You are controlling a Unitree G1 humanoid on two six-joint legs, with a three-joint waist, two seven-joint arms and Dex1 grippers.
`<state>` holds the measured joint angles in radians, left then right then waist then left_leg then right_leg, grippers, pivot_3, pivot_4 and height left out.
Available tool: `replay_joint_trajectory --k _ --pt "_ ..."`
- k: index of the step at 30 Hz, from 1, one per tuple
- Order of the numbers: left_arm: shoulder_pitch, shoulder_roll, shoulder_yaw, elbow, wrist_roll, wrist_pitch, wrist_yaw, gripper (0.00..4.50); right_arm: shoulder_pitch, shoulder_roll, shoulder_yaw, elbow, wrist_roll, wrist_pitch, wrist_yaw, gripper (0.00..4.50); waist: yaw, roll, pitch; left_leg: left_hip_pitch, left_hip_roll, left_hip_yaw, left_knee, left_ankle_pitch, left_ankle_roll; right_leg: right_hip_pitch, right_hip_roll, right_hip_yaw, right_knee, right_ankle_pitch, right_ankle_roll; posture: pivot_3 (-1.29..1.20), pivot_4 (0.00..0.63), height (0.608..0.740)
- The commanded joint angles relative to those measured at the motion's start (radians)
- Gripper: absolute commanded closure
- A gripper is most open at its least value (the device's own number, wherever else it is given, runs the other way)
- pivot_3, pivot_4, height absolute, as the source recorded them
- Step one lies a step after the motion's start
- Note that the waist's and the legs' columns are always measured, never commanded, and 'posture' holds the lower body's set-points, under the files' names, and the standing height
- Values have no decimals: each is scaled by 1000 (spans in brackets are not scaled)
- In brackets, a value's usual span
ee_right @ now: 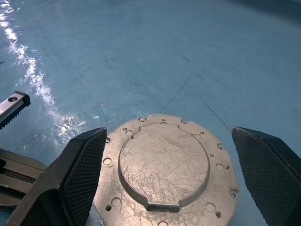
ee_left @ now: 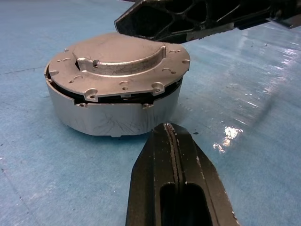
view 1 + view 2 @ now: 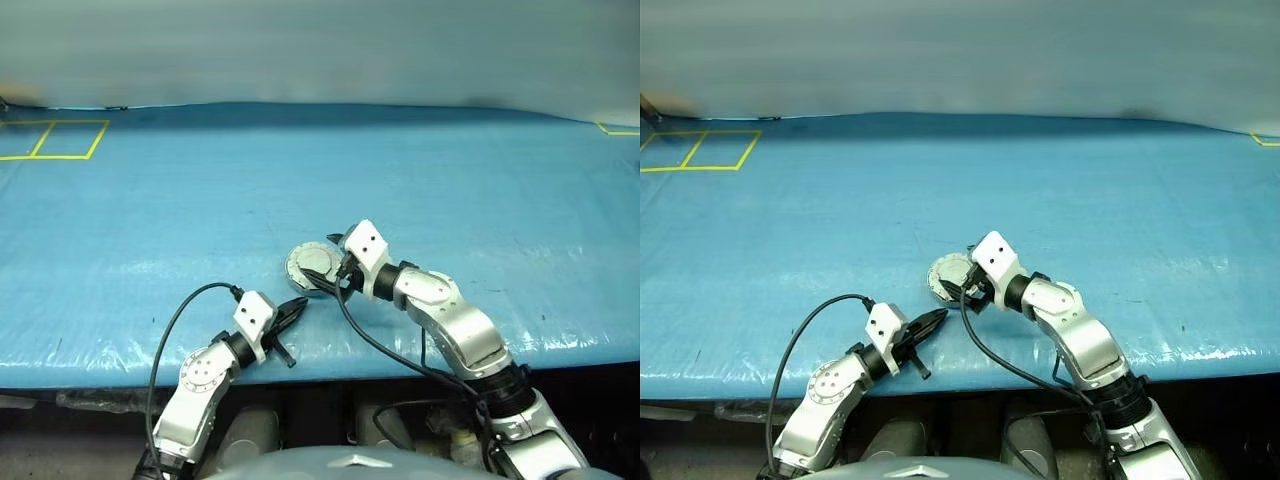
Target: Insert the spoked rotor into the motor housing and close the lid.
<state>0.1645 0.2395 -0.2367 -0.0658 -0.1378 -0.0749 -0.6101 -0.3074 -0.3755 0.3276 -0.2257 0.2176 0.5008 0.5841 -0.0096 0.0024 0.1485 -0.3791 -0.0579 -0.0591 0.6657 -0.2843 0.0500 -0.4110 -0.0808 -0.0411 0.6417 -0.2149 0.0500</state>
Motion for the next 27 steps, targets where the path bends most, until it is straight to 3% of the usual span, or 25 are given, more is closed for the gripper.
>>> replay_joint_trajectory --k 1,17,20,27 --pt "1 -2 2 -39 -11 -16 2 4500 -49 -5 9 31 -5 -36 69 33 0 0 0 0 0 0 0 0 0 0 0 0 0 0 0 0 150 740" --pt "15 -2 6 -49 -12 -21 15 4500 -67 7 35 174 -119 -152 125 33 1 0 0 0 0 0 0 1 -3 0 -1 1 0 0 0 0 150 740" --pt "15 -3 5 -46 -11 -23 14 4500 -63 15 34 182 -141 -173 116 591 1 0 0 0 0 0 0 2 -3 0 -1 1 0 0 0 0 150 740" --pt "14 -4 2 -34 -9 -31 11 4500 -43 29 21 153 -132 -137 119 2914 1 0 0 0 0 0 0 2 -3 0 -1 1 1 0 0 0 150 740"
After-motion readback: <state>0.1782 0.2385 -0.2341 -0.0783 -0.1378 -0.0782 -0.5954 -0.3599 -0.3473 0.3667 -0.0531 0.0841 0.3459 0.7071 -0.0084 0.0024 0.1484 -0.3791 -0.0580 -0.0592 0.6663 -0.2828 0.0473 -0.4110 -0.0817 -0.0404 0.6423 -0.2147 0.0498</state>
